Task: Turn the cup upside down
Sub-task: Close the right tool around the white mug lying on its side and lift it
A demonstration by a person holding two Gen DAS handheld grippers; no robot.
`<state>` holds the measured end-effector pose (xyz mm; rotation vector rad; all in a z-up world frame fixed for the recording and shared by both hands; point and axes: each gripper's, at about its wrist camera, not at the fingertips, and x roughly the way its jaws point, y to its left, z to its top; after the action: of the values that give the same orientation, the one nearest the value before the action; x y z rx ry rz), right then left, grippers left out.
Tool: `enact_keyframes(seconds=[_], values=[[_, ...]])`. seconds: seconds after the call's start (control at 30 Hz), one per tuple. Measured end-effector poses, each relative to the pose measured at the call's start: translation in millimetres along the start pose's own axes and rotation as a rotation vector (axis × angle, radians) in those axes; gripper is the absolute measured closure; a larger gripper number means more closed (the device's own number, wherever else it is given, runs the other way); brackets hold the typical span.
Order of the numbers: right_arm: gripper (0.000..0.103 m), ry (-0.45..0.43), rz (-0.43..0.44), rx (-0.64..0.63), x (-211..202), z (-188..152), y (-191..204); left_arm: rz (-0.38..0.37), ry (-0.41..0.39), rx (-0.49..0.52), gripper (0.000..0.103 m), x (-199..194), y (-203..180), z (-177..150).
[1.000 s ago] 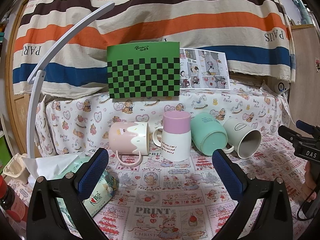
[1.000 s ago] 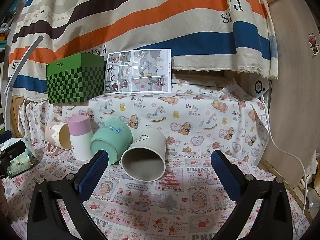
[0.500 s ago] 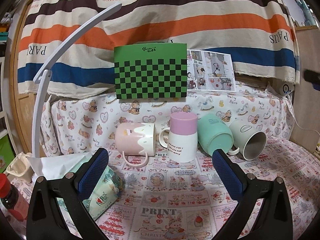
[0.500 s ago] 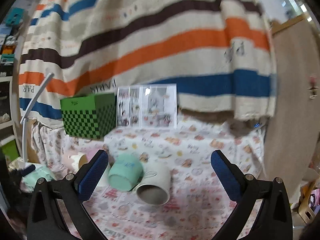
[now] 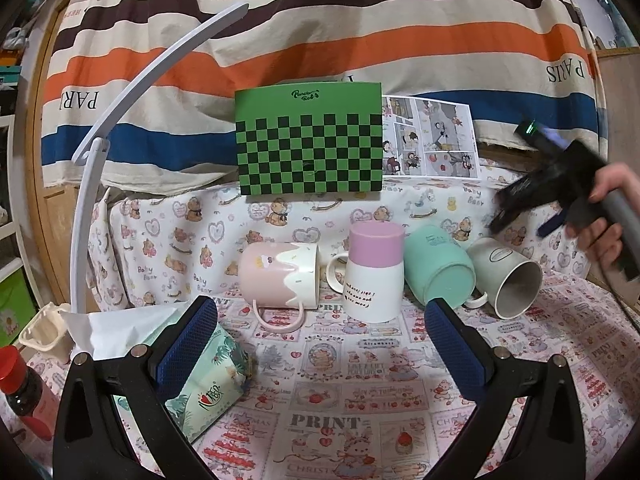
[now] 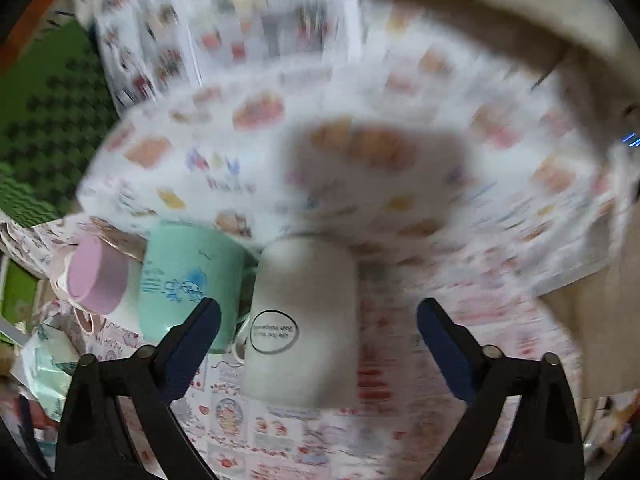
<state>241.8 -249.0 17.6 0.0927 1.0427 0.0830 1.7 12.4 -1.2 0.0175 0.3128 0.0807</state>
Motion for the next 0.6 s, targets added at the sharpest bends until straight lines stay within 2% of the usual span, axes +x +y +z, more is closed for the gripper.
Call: enact_keyframes(seconds=[0.1, 0.2, 0.33, 0.5, 0.6], values=[[0.008, 0.043, -0.021, 0.005, 24, 4, 2, 0.033, 0.006, 0.004, 0.0, 1, -1, 0], [0.009, 0.072, -0.032, -0.01, 38, 6, 6, 0.027, 0.016, 0.003, 0.0, 3, -1, 0], [0.023, 0.153, 0.011, 0.013, 52, 3, 6, 0.031, 0.026, 0.004, 0.0, 5, -1, 0], [0.024, 0.15, 0.017, 0.036, 50, -8, 2, 0.036, 0.023, 0.004, 0.0, 7, -1, 0], [0.024, 0.112, 0.034, 0.056, 21, -16, -6, 0.038, 0.025, -0.002, 0.0, 7, -1, -1]])
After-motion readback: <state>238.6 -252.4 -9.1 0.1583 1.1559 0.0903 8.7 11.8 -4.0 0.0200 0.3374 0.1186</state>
